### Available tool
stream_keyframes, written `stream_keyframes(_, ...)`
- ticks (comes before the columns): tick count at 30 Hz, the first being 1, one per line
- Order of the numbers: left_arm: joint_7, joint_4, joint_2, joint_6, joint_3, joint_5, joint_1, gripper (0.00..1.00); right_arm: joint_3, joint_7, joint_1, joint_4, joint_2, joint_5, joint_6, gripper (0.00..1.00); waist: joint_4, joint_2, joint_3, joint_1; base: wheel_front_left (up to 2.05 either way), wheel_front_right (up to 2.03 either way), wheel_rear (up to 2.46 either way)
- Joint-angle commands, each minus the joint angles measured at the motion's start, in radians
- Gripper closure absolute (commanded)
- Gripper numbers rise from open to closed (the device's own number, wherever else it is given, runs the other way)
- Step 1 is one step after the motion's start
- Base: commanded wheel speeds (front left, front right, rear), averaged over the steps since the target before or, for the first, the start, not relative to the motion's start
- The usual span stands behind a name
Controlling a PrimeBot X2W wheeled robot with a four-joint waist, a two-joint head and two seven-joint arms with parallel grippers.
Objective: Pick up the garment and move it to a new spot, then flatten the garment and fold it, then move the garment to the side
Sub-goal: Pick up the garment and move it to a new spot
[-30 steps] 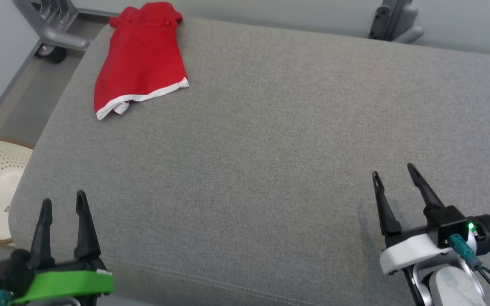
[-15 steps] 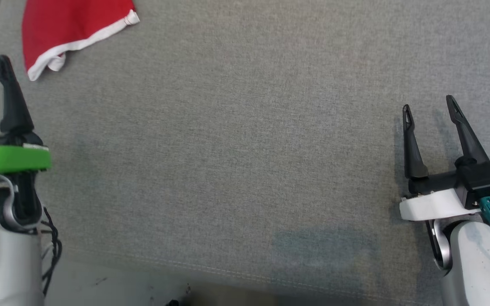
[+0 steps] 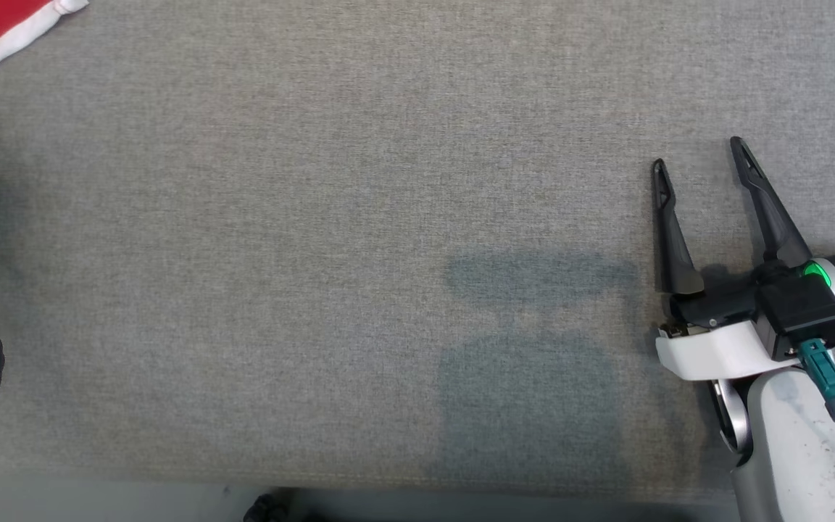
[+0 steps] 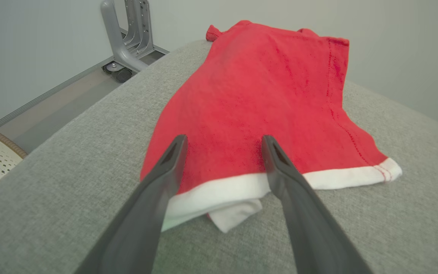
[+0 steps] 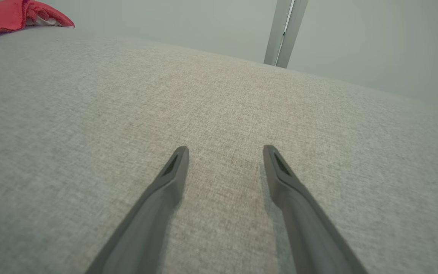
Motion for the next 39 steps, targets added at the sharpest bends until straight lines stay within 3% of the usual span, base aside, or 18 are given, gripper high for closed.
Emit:
stream_keyframes(1, -0.006, 0.027, 0.018, 0.000, -0.014, -0.014, -0.028, 0.00, -0.010, 0.019, 0.038, 0.028, -0.010, -0.007, -0.002, 0.00, -0.041, 0.0113, 0.034, -0.0001, 0.00, 0.00, 0.00)
stream_keyframes(10, -0.005, 0.163, 0.035, 0.000, -0.134, -0.084, -0.092, 0.00, -0.023, 0.037, 0.058, 0.006, -0.014, 0.000, -0.002, 0.00, -0.058, 0.0113, 0.043, -0.0001, 0.00, 0.00, 0.00)
stream_keyframes(11, 0.002, 0.185, 0.036, 0.000, -0.158, -0.093, -0.097, 0.62, -0.021, 0.040, 0.054, 0.004, -0.015, 0.001, -0.002, 0.00, -0.058, 0.0113, 0.036, -0.0001, 0.00, 0.00, 0.00)
stream_keyframes(12, 0.006, 0.198, 0.036, 0.000, -0.168, -0.097, -0.098, 0.97, -0.019, 0.040, 0.053, 0.002, -0.015, 0.001, -0.002, 0.00, -0.057, 0.0113, 0.031, -0.0001, 0.00, 0.00, 0.00)
stream_keyframes(13, 0.008, 0.208, 0.037, 0.000, -0.177, -0.104, -0.101, 1.00, -0.017, 0.039, 0.051, 0.001, -0.015, 0.001, -0.002, 0.00, -0.057, 0.0113, 0.027, -0.0001, 0.00, 0.00, 0.00)
stream_keyframes(17, 0.007, 0.194, 0.044, 0.000, -0.212, -0.139, -0.108, 1.00, -0.016, 0.032, 0.045, 0.009, -0.012, 0.014, -0.002, 0.00, -0.051, 0.0113, -0.011, -0.0001, 0.00, 0.00, 0.00)
stream_keyframes(25, -0.026, -0.005, 0.085, 0.000, -0.261, -0.156, -0.021, 1.00, -0.004, 0.003, 0.043, 0.095, -0.004, 0.087, -0.002, 0.00, -0.056, 0.0113, -0.181, -0.0001, 0.00, 0.00, 0.00)
stream_keyframes(33, -0.025, -0.266, 0.047, 0.000, -0.249, -0.119, 0.160, 1.00, 0.025, -0.003, 0.076, 0.152, -0.003, 0.201, -0.002, 0.00, -0.104, 0.0113, -0.364, -0.0001, 0.00, 0.00, 0.00)
stream_keyframes(36, -0.011, -0.404, 0.022, 0.027, -0.290, -0.101, 0.242, 1.00, 0.031, -0.003, 0.102, 0.154, -0.004, 0.233, -0.002, 0.00, -0.133, 0.0113, -0.419, -0.0001, 0.00, 0.00, 0.00)
stream_keyframes(39, 0.011, -0.559, 0.003, 0.085, -0.336, -0.076, 0.312, 1.00, 0.026, -0.003, 0.127, 0.158, -0.003, 0.251, -0.002, 0.00, -0.162, 0.0113, -0.463, -0.0001, 0.00, 0.00, 0.00)
